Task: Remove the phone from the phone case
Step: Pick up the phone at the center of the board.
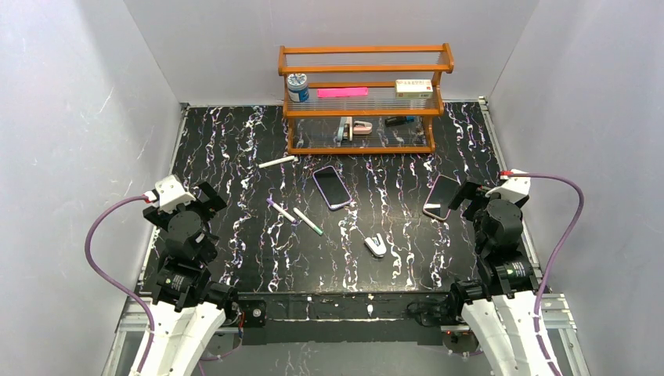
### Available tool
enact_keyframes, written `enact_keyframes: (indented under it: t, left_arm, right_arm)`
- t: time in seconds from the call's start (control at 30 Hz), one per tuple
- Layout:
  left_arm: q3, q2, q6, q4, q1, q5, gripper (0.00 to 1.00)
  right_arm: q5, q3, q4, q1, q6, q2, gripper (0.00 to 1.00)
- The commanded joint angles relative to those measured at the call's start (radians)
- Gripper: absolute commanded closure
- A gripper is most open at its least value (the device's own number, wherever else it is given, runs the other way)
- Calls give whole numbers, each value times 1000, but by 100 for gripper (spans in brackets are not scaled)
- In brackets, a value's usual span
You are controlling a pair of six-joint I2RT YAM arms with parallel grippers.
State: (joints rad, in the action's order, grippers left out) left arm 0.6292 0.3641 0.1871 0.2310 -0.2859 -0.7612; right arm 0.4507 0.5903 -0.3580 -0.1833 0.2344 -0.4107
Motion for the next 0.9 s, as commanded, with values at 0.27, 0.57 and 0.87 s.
enact_keyframes:
  t: [0.27,0.57,0.87]
  left_arm:
    - [-69,-32,9,-13,-17,-13,2]
    - [-104,-83,12,39,-30,140,2]
    - [-127,-111,32,23,-60,144,2]
  right_arm:
    - [-91,75,10,4,13,-136,1]
    - [-122,185,-93,5,157,-386,1]
    - [-165,353,-292,17,304,-741,1]
